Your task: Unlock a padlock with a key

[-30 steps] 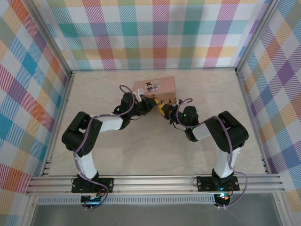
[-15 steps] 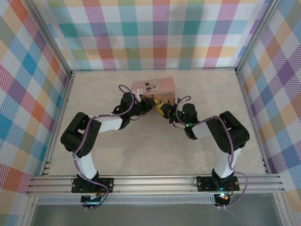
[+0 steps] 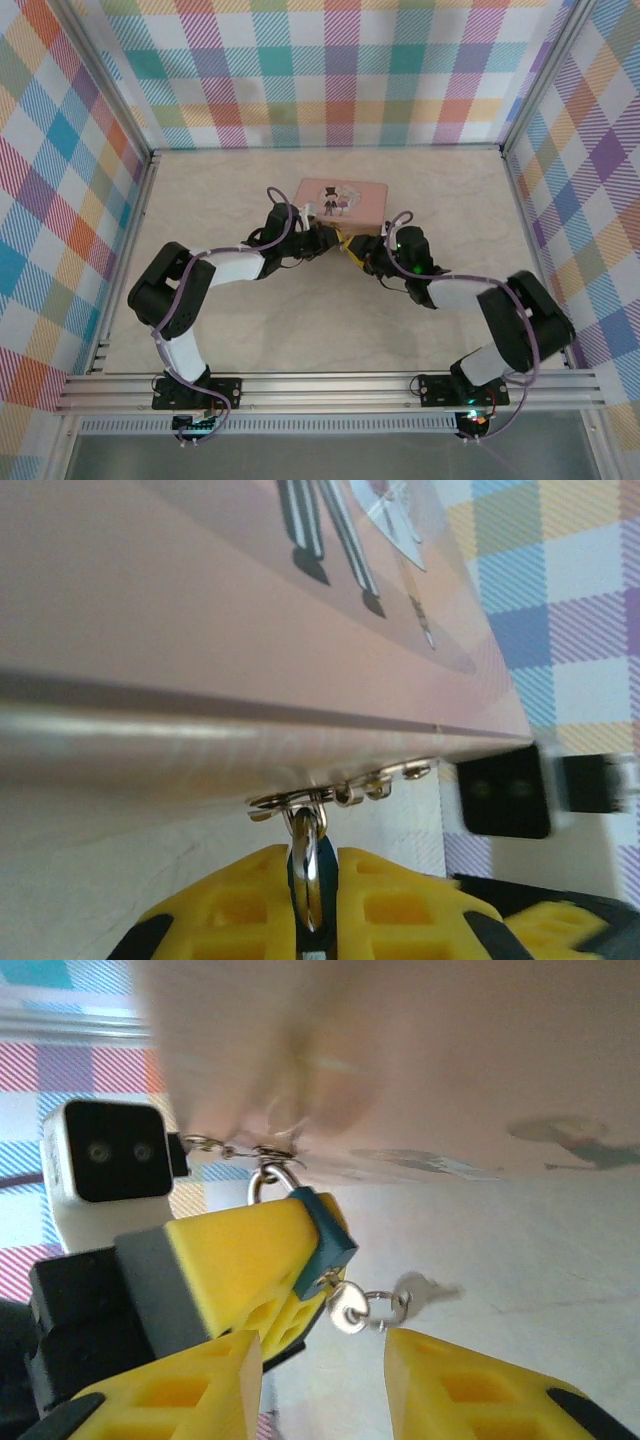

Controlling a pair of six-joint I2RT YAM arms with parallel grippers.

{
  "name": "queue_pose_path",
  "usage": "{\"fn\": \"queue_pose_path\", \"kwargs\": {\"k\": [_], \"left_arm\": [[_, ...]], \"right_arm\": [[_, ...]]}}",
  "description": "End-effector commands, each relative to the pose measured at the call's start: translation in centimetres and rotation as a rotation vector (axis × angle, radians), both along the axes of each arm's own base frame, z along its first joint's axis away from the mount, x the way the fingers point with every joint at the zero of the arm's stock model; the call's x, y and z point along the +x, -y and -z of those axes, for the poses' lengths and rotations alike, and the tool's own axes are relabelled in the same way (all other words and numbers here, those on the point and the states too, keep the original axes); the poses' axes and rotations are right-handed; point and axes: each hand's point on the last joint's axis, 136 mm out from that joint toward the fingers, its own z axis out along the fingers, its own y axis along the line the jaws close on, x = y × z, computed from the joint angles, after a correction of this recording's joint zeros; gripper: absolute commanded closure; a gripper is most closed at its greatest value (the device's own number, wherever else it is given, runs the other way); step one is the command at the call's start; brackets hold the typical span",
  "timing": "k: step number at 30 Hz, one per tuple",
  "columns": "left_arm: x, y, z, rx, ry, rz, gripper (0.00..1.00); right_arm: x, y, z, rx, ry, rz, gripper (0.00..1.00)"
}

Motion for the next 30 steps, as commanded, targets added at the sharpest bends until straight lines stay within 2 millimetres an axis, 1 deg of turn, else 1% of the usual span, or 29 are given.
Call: {"fn": "queue_pose_path", "kwargs": {"k": [1, 5, 10, 15, 19, 20, 22, 26, 30], "left_arm": [[-1.2, 1.1, -2.7, -0.035, 0.027, 0.074, 0.94], [-1.2, 1.2, -2.7, -0.031, 0.012, 0.076, 0.93], [-1.3, 1.2, -3.2, -0.027, 0.007, 0.072, 0.93], [-1.3, 1.3, -4.0, -0.027, 0.007, 0.075, 0.93], [-1.3, 1.4, -4.3, -0.028, 0.003, 0.082, 0.93], [-1.3, 1.4, -4.4, -0.028, 0.004, 0.084, 0.93], [-1.3, 1.4, -4.5, -0.028, 0.003, 0.085, 0.93], [-1.4, 1.4, -4.7, -0.029, 0.005, 0.088, 0.93], [-1.4, 1.4, -4.8, -0.03, 0.005, 0.087, 0.93]], "right_arm": [[-2.3, 1.7, 2.4, -0.218, -0.01, -0.056, 0.62], [-3.4, 3.3, 2.0, -0.404, 0.034, -0.095, 0.63], [-4.2, 3.6, 1.1, -0.629, 0.14, -0.192, 0.64], [-4.1, 2.6, 0.0, -0.766, 0.266, -0.267, 0.63], [-3.4, 1.4, -0.4, -0.838, 0.348, -0.311, 0.58], [-3.2, 1.0, -0.4, -0.85, 0.365, -0.322, 0.56], [-2.7, 0.7, -0.3, -0.873, 0.38, -0.335, 0.54], [-1.7, -0.1, -0.3, -0.909, 0.411, -0.36, 0.54], [-1.0, -0.4, 0.0, -0.952, 0.426, -0.384, 0.54]]}}
